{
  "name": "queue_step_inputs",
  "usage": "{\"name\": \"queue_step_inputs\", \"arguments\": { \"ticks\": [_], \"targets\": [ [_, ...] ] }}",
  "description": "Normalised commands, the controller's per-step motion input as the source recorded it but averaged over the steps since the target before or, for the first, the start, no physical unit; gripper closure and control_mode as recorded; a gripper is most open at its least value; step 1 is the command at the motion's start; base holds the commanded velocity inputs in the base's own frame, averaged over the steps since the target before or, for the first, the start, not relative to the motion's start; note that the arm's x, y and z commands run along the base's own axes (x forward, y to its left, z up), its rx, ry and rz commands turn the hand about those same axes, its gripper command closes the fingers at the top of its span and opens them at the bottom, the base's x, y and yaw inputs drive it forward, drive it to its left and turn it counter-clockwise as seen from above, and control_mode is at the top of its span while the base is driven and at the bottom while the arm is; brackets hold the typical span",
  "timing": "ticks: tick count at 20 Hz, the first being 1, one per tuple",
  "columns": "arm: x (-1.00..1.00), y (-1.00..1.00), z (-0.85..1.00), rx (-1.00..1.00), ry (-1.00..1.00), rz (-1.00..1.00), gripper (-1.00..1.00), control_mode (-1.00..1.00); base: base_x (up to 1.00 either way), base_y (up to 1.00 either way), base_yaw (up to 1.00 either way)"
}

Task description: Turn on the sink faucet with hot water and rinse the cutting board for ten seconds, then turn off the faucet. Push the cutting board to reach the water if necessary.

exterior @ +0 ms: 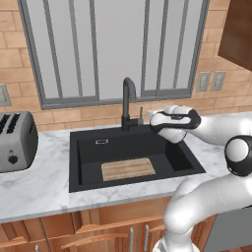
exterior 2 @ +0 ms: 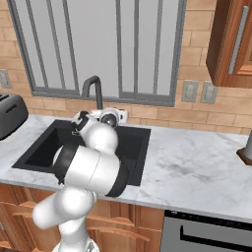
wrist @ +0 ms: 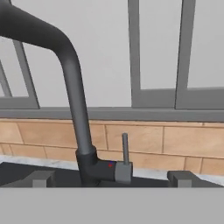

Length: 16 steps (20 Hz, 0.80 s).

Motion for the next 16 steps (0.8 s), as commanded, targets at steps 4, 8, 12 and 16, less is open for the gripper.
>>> {"name": "queue_step_inputs", "arguments": {
  "ticks": [4, 8, 12, 16],
  "targets": [
    [0.26, 0.00, -0.19, 0.00, -0.01, 0.00, -1.00, -1.00, 0.00, 0.00, 0.00],
    [0.24, 0.00, -0.17, 0.00, 0.00, 0.00, -1.00, -1.00, 0.00, 0.00, 0.00],
    [0.21, 0.00, -0.14, 0.00, 0.00, 0.00, -1.00, -1.00, 0.00, 0.00, 0.00],
    [0.18, 0.00, -0.14, 0.00, 0.00, 0.00, -1.00, -1.00, 0.00, 0.00, 0.00]
  ]
}}
